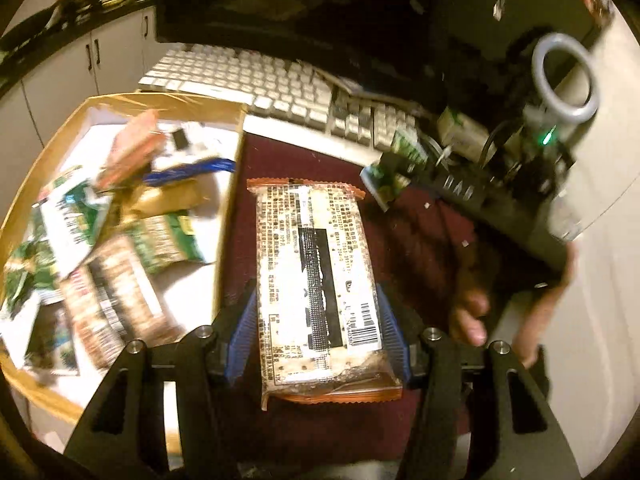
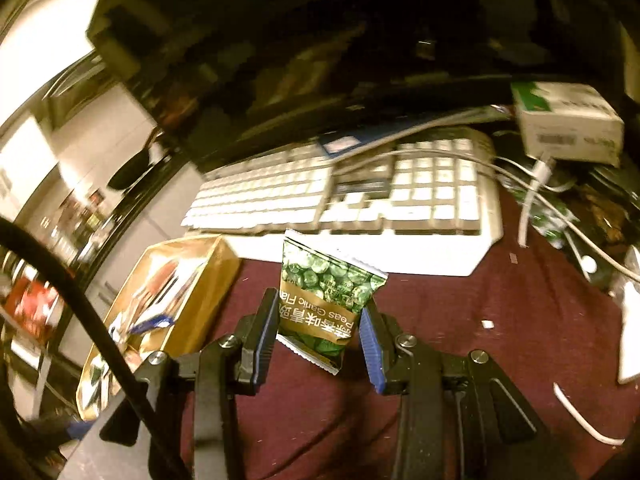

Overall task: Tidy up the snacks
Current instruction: 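Carry both packs over the cardboard box and open both tools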

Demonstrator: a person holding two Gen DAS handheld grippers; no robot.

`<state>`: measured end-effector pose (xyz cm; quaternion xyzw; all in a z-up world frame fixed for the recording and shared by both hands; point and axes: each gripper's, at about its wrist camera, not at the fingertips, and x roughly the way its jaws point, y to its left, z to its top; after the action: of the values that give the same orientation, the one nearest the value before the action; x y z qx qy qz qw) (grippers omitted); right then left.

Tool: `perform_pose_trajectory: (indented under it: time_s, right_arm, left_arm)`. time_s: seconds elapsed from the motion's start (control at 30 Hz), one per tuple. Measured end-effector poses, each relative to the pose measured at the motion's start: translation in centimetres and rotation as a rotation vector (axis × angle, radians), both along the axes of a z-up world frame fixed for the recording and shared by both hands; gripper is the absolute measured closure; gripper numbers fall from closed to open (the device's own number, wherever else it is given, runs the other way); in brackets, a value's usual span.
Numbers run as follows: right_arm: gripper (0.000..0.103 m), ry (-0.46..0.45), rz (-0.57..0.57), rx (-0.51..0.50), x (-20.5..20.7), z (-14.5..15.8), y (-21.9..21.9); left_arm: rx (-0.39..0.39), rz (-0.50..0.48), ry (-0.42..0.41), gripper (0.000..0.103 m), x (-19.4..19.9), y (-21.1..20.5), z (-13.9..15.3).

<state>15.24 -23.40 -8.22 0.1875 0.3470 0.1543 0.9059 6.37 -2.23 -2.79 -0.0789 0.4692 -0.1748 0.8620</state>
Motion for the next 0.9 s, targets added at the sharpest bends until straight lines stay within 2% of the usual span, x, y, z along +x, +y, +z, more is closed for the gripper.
perform_pose_trajectory:
  time_s: [0.17,0.23,0.33,0.47,0.57,0.73,0.9]
  right_arm:
    - [0.065,-0.049,0.124,-0.027,-0.8,0.8,2.6]
    - [0.065,-0.051,0.14,-0.05,-1.3,1.5,3.9]
    - [0.065,-0.073,0.23,-0.042,-2.7,3.3,6.7]
    - [0.065,-0.117,0.373,-0.124,-4.4,5.3,12.4]
    - [0.065,-0.109,0.441,-0.188,-4.3,5.2,16.2]
    - [0.065,-0.061,0.453,-0.241,-2.7,4.6,19.2]
    - [0.065,-0.042,0.455,-0.297,-2.7,4.2,19.9]
  left_arm:
    - [-0.058,0.069,-0.038,0.045,-1.6,5.2,2.8]
    - [-0.059,0.113,-0.048,0.045,-1.3,7.3,3.0]
    - [-0.066,0.181,-0.048,0.045,-1.3,10.8,3.0]
    - [-0.067,0.25,-0.051,0.045,-1.4,14.3,2.9]
    - [-0.071,0.277,-0.048,0.045,-1.0,15.8,2.7]
    - [-0.086,0.3,-0.041,0.045,-1.1,17.4,2.1]
    - [-0.1,0.313,-0.022,0.045,-1.2,18.7,1.2]
